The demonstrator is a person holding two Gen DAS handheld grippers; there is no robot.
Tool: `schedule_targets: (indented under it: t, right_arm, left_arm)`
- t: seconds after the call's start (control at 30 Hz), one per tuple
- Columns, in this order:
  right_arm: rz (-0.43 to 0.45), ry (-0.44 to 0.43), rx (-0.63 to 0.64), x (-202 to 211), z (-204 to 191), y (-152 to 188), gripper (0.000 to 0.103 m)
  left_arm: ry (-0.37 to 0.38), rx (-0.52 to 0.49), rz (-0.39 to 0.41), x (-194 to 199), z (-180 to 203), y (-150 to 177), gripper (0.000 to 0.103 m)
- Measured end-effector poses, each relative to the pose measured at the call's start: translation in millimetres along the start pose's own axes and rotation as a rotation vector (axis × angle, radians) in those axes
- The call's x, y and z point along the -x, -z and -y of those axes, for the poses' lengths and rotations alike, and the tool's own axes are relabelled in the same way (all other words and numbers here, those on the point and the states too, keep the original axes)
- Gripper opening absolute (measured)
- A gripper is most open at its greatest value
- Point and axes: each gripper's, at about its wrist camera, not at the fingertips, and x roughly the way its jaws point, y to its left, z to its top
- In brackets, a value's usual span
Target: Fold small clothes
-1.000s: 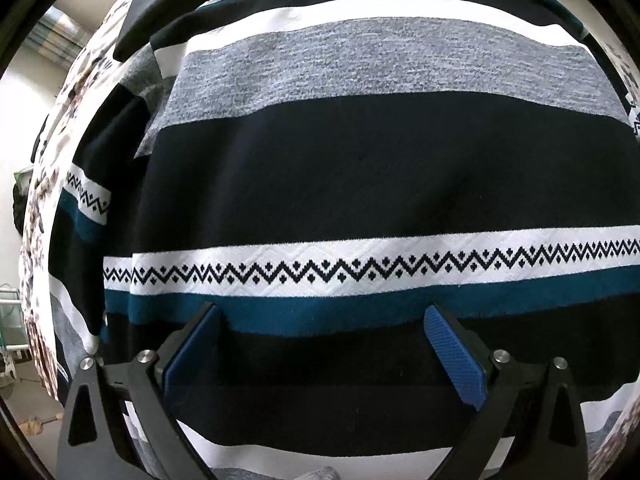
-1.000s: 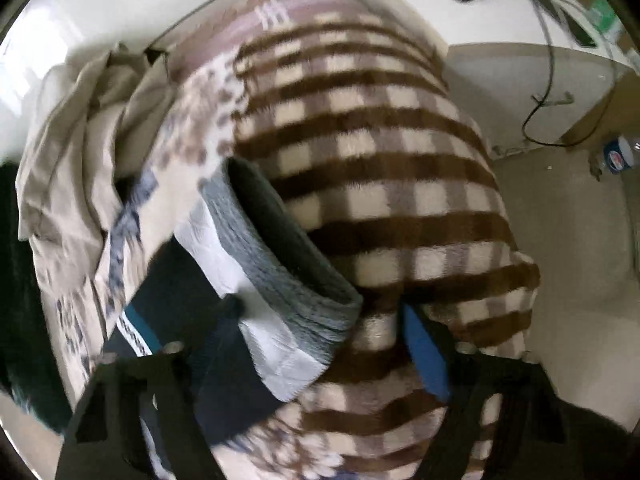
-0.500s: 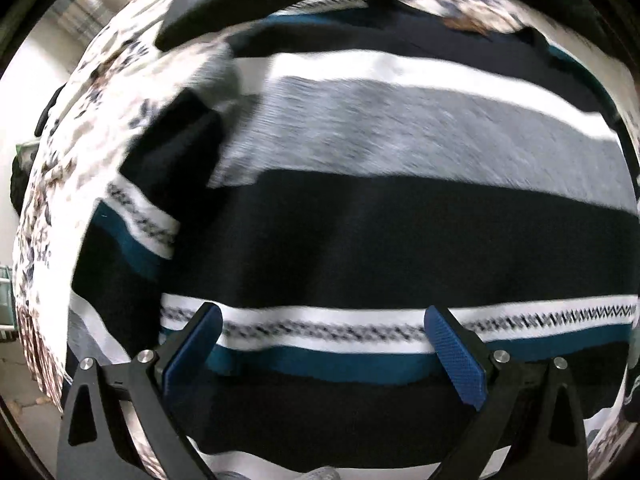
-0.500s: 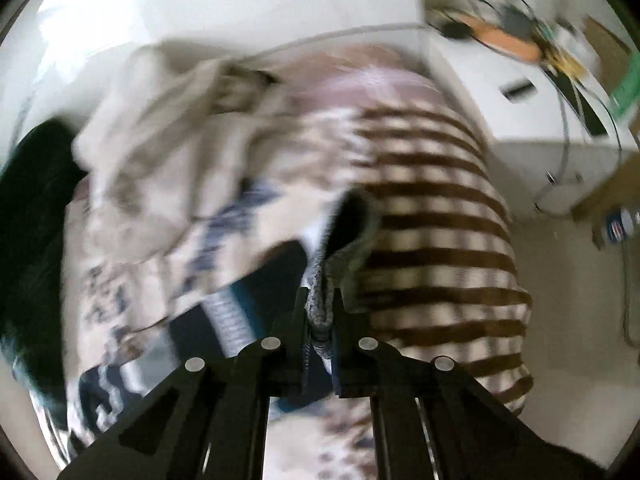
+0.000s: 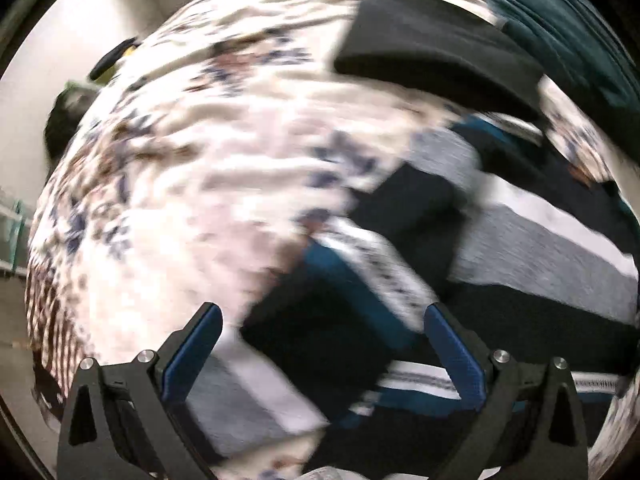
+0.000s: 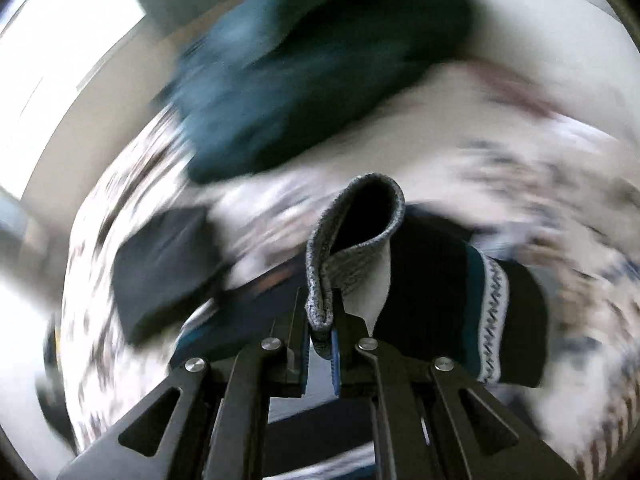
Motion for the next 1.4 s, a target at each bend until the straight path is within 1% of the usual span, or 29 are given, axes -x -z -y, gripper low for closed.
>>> schedule_targets:
  t: [0.03, 0.1, 0.13, 0.2, 0.27, 0.4, 0.53, 0.57, 0.6, 0.63, 0.67, 0.7, 0.77, 0.83, 0.9, 0.97, 1.0, 1.13, 1.2, 1.27, 1.3, 1.33, 1.37, 1.4]
  right_arm:
    - [-0.066, -0.009, 0.088, -25, -40, 14, 0.008]
    - [-0.146, -0.019, 0.206, -60, -95, 48, 0.008]
    - [-0.192, -0.01, 0.282, -76, -122, 69, 0.008]
    - [-0.255, -0.007, 0.39, -94, -158, 108, 0.008]
    - [-0.297, -0.009, 0.463, -101, -165, 135, 0.008]
    - [-0.345, -0.011, 0.596, -97, -181, 182, 0.008]
    - [-0.388, 0.003, 0.681, -95, -188, 197, 0.008]
    - [-0.419, 0.008, 0.711, -98, -189, 203, 0.009]
    - [-0.44, 0.011, 0.713, -100, -187, 203, 0.01]
    - [-0.45, -0.003, 0.692, -98, -183, 199, 0.01]
    - [-0.459, -0.026, 0.656, -94, -176, 194, 0.016]
    - [-0.469, -0.047, 0.607, -86, -166, 186, 0.04]
    - [-0.447, -0.037, 0.532, -67, -141, 170, 0.071]
    - [-0.403, 0.007, 0.477, -43, -111, 157, 0.071]
    - [-0.392, 0.074, 0.452, -28, -88, 149, 0.075]
    - [-0.395, 0.116, 0.401, -12, -57, 145, 0.076]
    - [-0.396, 0.13, 0.387, -9, -47, 145, 0.076]
    - [-0.409, 0.187, 0.343, -2, -9, 148, 0.076]
    - [-0.421, 0.192, 0.321, -8, 0, 152, 0.076]
    - [-0.447, 0.185, 0.308, -13, 9, 155, 0.076]
    - [-0.46, 0.18, 0.304, -14, 14, 156, 0.076]
    - [-0.464, 0.177, 0.307, -16, 13, 158, 0.076]
    - [-0.465, 0.172, 0.317, -17, 14, 158, 0.076]
    - [-0.462, 0.17, 0.335, -16, 15, 158, 0.076]
  left_arm:
    - [-0.012, 0.021, -0.003, -1, -13, -1, 0.103]
    - [-0.035, 0.063, -0.02, -5, -41, 1, 0.103]
    - [-0.045, 0.078, -0.028, -7, -52, 2, 0.103]
    - [-0.061, 0.096, -0.039, -10, -70, 5, 0.103]
    - [-0.077, 0.113, -0.046, -12, -87, 10, 0.103]
    - [-0.091, 0.14, -0.061, -17, -109, 17, 0.103]
    - [-0.095, 0.148, -0.073, -19, -118, 25, 0.103]
    - [-0.092, 0.145, -0.076, -18, -120, 28, 0.103]
    - [-0.09, 0.145, -0.077, -16, -123, 31, 0.103]
    - [-0.087, 0.145, -0.08, -14, -126, 36, 0.103]
    - [-0.082, 0.147, -0.085, -11, -131, 42, 0.103]
    - [-0.079, 0.154, -0.088, -8, -135, 48, 0.103]
    - [-0.073, 0.176, -0.099, 0, -146, 65, 0.103]
    - [-0.064, 0.204, -0.12, 5, -159, 82, 0.103]
    - [-0.054, 0.25, -0.155, 8, -173, 103, 0.103]
    - [-0.034, 0.331, -0.203, 7, -192, 126, 0.103]
    - [-0.011, 0.384, -0.226, 6, -201, 138, 0.103]
    - [0.081, 0.659, -0.303, -10, -238, 196, 0.103]
    - [0.124, 0.759, -0.328, -22, -246, 214, 0.103]
    - [0.2, 0.898, -0.344, -38, -254, 231, 0.103]
    - [0.242, 0.965, -0.333, -45, -258, 237, 0.103]
    - [0.275, 1.024, -0.318, -52, -261, 241, 0.1]
    - [0.274, 1.08, -0.31, -58, -265, 245, 0.098]
    - [0.294, 1.146, -0.285, -63, -270, 247, 0.098]
